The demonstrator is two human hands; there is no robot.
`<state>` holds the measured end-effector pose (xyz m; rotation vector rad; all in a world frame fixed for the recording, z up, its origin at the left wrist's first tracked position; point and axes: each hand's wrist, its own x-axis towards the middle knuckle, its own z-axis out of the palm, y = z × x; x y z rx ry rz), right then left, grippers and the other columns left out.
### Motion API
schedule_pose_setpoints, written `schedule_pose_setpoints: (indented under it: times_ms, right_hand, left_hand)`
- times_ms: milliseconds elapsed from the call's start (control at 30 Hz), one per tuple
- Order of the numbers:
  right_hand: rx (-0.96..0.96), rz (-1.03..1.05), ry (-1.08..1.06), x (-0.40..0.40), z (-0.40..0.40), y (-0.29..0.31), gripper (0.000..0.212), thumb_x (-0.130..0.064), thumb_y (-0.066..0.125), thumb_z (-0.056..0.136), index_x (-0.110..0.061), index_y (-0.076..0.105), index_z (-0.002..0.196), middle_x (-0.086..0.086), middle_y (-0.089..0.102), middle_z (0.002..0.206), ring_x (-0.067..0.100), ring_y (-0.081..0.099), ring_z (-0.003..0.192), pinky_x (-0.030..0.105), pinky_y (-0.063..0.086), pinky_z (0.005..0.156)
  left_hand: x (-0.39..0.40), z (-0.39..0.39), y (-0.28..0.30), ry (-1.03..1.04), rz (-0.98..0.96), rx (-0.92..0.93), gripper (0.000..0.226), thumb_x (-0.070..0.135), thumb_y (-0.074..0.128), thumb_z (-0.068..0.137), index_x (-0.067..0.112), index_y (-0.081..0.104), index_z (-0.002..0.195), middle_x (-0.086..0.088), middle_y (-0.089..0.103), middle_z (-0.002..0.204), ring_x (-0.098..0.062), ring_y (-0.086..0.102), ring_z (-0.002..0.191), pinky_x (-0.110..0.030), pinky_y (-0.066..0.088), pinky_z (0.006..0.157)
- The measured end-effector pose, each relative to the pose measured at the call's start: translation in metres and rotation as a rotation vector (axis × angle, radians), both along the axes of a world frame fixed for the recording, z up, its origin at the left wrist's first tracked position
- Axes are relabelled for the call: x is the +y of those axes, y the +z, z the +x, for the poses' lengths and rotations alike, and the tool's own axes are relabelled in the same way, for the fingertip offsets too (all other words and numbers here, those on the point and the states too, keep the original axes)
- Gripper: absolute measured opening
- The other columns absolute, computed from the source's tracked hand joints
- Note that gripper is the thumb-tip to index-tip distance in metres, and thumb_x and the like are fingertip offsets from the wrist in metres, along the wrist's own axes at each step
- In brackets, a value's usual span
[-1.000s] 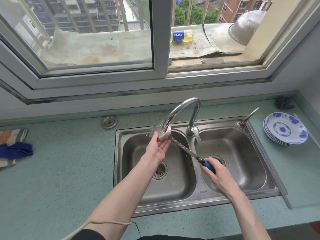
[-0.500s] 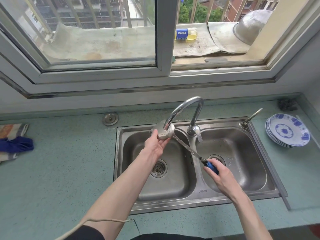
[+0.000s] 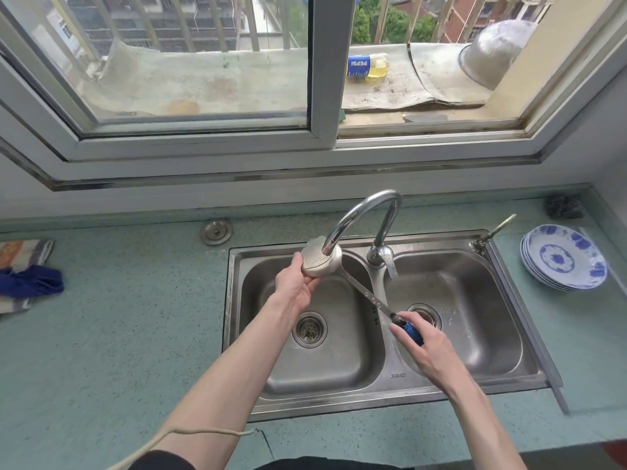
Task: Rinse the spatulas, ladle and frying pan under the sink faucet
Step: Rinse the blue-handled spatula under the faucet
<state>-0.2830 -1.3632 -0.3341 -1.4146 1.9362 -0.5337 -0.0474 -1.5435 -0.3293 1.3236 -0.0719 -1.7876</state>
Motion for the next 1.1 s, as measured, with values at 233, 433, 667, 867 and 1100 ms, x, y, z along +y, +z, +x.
schedule_pose_setpoints:
  times_ms: [233, 433, 667, 867, 1100]
  right_hand:
    - [0.086, 0.058, -0.212, -0.006, -0.002, 0.000, 0.064, -0.080, 0.031, 0.092, -0.025, 0.060, 0.076, -0.003, 0.066, 0.070, 0.025, 0.064, 0.077, 0.045, 0.050, 0.076]
    - [0.103, 0.039, -0.195, -0.008, -0.002, 0.003, 0.053, -0.081, 0.048, 0.087, -0.031, 0.065, 0.080, -0.007, 0.067, 0.070, 0.015, 0.064, 0.077, 0.041, 0.052, 0.076]
    - [0.182, -0.031, -0.198, -0.011, 0.000, 0.005, 0.063, -0.090, 0.042, 0.082, -0.032, 0.067, 0.076, -0.011, 0.067, 0.068, 0.013, 0.063, 0.072, 0.039, 0.051, 0.070]
    - [0.243, -0.059, -0.221, -0.020, 0.005, 0.010, 0.056, -0.082, 0.048, 0.086, -0.030, 0.060, 0.068, -0.007, 0.061, 0.061, 0.021, 0.061, 0.069, 0.037, 0.046, 0.064]
    - [0.228, -0.081, -0.276, -0.017, 0.013, 0.014, 0.053, -0.078, 0.051, 0.086, -0.029, 0.064, 0.072, -0.009, 0.063, 0.063, 0.021, 0.057, 0.067, 0.035, 0.038, 0.064]
  left_hand:
    - [0.002, 0.015, -0.007, -0.231, 0.003, 0.071, 0.009, 0.002, 0.059, 0.100, 0.003, 0.066, 0.106, -0.008, 0.077, 0.083, -0.014, 0.076, 0.069, -0.024, 0.061, 0.059]
    - [-0.005, 0.017, -0.017, -0.284, -0.023, -0.104, 0.042, 0.021, 0.082, 0.084, 0.010, 0.069, 0.121, -0.005, 0.076, 0.102, -0.013, 0.072, 0.079, -0.024, 0.058, 0.063]
    - [-0.006, 0.018, -0.023, -0.359, -0.277, -0.591, 0.043, 0.045, 0.086, 0.077, 0.018, 0.072, 0.108, -0.002, 0.076, 0.102, -0.014, 0.071, 0.092, -0.032, 0.058, 0.081]
    - [-0.005, 0.004, -0.028, -0.814, -0.711, -1.275, 0.072, 0.063, 0.020, 0.100, 0.023, 0.037, 0.158, 0.001, 0.033, 0.165, -0.015, 0.024, 0.154, -0.044, 0.017, 0.127]
    - [0.007, -0.005, -0.013, -0.806, -0.961, -1.414, 0.059, 0.043, 0.032, 0.110, 0.012, 0.031, 0.159, -0.005, 0.033, 0.165, -0.016, 0.022, 0.155, -0.038, 0.016, 0.128]
